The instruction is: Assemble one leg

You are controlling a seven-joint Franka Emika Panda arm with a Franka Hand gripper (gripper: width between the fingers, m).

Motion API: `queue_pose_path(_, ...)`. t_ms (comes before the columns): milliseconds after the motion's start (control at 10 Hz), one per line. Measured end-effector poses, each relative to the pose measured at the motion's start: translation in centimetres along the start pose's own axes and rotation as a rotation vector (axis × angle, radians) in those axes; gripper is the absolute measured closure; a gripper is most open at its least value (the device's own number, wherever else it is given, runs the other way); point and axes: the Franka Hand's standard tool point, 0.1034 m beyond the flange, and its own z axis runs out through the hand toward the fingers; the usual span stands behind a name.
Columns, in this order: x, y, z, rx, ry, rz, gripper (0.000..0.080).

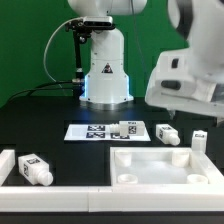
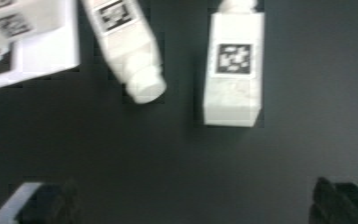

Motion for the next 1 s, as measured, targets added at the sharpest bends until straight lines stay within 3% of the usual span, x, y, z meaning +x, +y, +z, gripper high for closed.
queue_pose_path(100, 0.2, -0.3, 1.0, 0.008, -0.021, 0.001, 0.0151)
queue_pose_path(200, 0.1, -1.0, 1.5, 0.035, -0.046, -0.025, 0.0151)
queue_pose_path(800, 0.3, -1.0, 1.8, 0.040, -0.046, -0.022, 0.0151)
queue_pose_path(1000, -0.1, -1.9, 3.2, 0.137, -0.095, 0.083, 0.0151)
